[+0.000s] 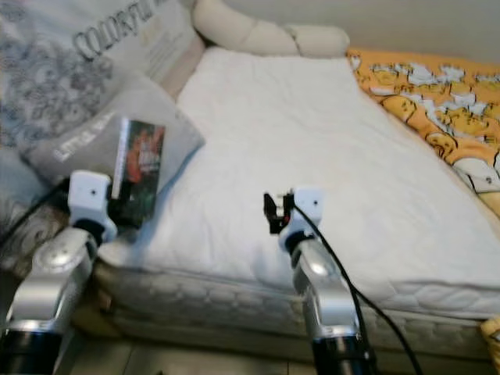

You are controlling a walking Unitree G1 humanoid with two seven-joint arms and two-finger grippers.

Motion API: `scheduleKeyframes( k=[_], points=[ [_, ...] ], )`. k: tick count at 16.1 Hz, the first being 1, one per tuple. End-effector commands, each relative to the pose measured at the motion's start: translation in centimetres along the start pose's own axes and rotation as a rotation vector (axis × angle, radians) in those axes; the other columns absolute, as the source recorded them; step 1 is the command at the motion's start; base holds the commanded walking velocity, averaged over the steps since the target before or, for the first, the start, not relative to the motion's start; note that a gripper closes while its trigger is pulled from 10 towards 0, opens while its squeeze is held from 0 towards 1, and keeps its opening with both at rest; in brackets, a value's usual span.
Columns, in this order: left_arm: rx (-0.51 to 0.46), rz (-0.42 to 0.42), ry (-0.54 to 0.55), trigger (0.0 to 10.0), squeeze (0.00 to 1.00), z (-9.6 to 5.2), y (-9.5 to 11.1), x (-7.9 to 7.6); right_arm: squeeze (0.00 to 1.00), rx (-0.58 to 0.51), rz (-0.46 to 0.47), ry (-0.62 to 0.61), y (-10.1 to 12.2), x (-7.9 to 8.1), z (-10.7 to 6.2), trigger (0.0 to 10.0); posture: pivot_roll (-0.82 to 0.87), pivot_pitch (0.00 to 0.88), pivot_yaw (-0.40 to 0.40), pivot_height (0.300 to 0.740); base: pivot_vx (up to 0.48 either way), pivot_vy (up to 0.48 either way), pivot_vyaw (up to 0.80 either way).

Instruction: Clean up the room

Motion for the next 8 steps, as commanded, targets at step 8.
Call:
scheduleKeyframes(
  k=[8],
  points=[
    [-0.055, 0.008, -0.034, 10.0, 0.0, 0.45, 1.48, -1.15, 0.0, 0.005, -0.002, -0.03, 0.2, -1.08, -0.02, 10.0, -0.05, 0.0, -0.029, 0.74, 0.337, 0.0, -0.1]
  ],
)
Point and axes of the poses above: a point about 5 cm out from each wrist's last joint towards the gripper, its own z axis pointing out of the wrist towards the gripper, its own y axis along the axis of the wrist's last joint, x = y × z, the point moved 5 cm from there along z, pointing out of the wrist towards the gripper, and after that the axes turned 8 degrees about z, right-handed, at the moved point
